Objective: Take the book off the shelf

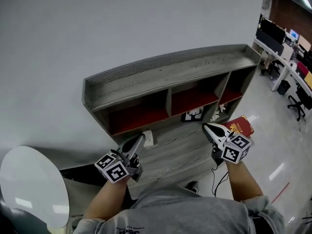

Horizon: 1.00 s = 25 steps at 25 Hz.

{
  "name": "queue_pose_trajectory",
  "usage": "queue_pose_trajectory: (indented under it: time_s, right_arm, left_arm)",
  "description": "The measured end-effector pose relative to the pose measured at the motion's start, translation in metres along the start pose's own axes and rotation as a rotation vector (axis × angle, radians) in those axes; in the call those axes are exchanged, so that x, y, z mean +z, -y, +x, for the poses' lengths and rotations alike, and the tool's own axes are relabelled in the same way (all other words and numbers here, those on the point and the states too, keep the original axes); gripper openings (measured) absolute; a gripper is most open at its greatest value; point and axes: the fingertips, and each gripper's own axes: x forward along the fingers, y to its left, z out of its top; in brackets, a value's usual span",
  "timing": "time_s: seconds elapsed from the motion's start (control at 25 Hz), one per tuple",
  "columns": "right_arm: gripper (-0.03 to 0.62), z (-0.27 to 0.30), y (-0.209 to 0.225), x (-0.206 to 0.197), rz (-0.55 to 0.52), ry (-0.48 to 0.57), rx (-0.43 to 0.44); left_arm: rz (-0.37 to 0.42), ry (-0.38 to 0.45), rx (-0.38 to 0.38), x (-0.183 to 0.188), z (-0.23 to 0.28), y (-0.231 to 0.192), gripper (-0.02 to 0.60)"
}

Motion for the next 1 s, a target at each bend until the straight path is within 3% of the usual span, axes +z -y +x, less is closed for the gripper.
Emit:
queue_pose_trajectory:
  time_s: [0.16,0.28,0.56,0.76,1.0]
  right_arm:
    - [0.0,0.041,-0.061,0.007,-0.021,-0.008,0.098]
    - [0.0,0.073,-0.091,0.01,-0.032,-0.03,0.206]
    - [0.0,0.108,-0.12,0.007,-0.028,-0.072,0.379]
    - [-0.001,0.117,-0.119,0.008,-0.046,-0.085,0.424]
    - [-0.002,0.116,-0.111,0.008,-0.069,-0.098,0.429]
  left_arm:
    - [0.072,0.007,0.07,0.031,-0.06,-0.001,0.012]
    - [0.102,0.056,0.139,0.048,-0.097,-0.005,0.011]
    - [0.132,0.163,0.328,0.053,-0.152,-0.001,0.011]
    - [0.138,0.195,0.351,0.046,-0.157,0.01,0.011]
    - [0.142,0.167,0.354,0.041,-0.14,0.005,0.011]
